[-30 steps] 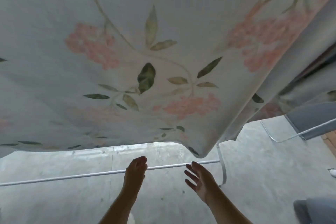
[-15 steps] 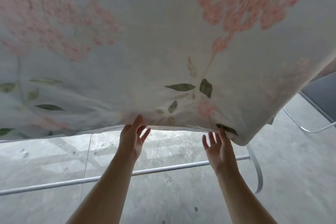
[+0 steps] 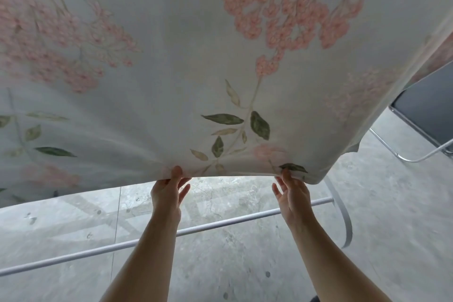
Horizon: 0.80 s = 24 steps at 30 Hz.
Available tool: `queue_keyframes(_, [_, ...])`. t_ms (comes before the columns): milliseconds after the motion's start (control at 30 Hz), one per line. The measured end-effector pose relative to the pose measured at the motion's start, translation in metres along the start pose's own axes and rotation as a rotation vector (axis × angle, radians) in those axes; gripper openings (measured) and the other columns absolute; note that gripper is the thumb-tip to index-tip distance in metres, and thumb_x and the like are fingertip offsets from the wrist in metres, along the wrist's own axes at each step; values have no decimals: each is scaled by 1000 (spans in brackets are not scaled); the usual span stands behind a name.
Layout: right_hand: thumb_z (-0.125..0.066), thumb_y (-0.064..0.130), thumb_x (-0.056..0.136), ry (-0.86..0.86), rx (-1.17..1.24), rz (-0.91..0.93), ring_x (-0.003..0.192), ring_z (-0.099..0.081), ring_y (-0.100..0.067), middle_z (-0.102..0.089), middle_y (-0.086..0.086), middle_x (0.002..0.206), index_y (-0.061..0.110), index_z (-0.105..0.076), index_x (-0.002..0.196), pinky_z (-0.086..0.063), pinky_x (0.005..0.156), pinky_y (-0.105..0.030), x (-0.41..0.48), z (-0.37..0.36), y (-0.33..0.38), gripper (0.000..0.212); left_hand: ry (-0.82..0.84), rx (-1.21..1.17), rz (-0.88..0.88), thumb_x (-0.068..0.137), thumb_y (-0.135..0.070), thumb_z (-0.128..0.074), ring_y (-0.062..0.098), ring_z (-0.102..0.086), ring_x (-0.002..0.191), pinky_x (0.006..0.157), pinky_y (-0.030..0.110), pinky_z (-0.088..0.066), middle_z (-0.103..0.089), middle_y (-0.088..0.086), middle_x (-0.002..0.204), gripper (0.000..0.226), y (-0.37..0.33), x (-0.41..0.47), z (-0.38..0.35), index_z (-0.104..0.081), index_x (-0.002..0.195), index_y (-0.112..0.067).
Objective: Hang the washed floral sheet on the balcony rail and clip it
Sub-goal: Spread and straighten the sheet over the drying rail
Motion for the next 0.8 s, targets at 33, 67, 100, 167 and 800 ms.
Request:
queue_keyframes(33, [-74, 24, 67, 12, 0, -18, 104, -58, -17, -62, 1, 110, 20, -59, 102, -40, 102, -44, -2, -1, -2, 39, -2, -37, 23, 90, -14, -59, 18, -66, 86, 76, 34, -52, -67, 2, 94, 6, 3, 0, 1, -60, 96, -18])
queue_keyframes(67, [-74, 25, 67, 34, 18, -44, 107, -56, -18, -61, 0, 114, 21, -58, 106, -40, 100, -43, -4, -2, -4, 42, 10, -84, 48, 90, -14, -59, 18, -65, 87, 76, 34, -53, -67, 2, 94, 7, 5, -1, -1, -61, 96, -18])
queue_keyframes(100, [-75, 27, 67, 65, 62, -69, 110, -55, -19, -60, -1, 119, 22, -57, 110, -40, 97, -43, -5, -3, -5, 47, 41, -140, 72, 90, -14, -58, 18, -65, 88, 75, 34, -54, -68, 2, 94, 8, 8, -2, -6, -61, 96, -18])
queue_keyframes(167, [-70, 34, 71, 92, 192, -92, 114, -51, -20, -59, 0, 121, 23, -55, 117, -37, 96, -42, -3, 0, 0, 50, 149, -228, 95, 88, -16, -60, 17, -66, 89, 73, 33, -58, -71, 0, 92, 11, 10, -5, -23, -63, 97, -19])
queue_keyframes(800, [-61, 26, 81, 26, 184, -84, 109, -55, -16, -62, 2, 115, 24, -61, 108, -36, 98, -38, 9, 50, 24, 28, 189, -107, 115, 90, -13, -59, 20, -63, 92, 87, 41, -48, -66, 1, 97, 6, 61, -27, -96, -61, 94, -17])
Point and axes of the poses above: each hand's wrist, its own x-axis towards the middle knuckle, its own z-axis out of the back of the hand, y = z × x, the point moved 10 cm from there along x, towards the middle knuckle
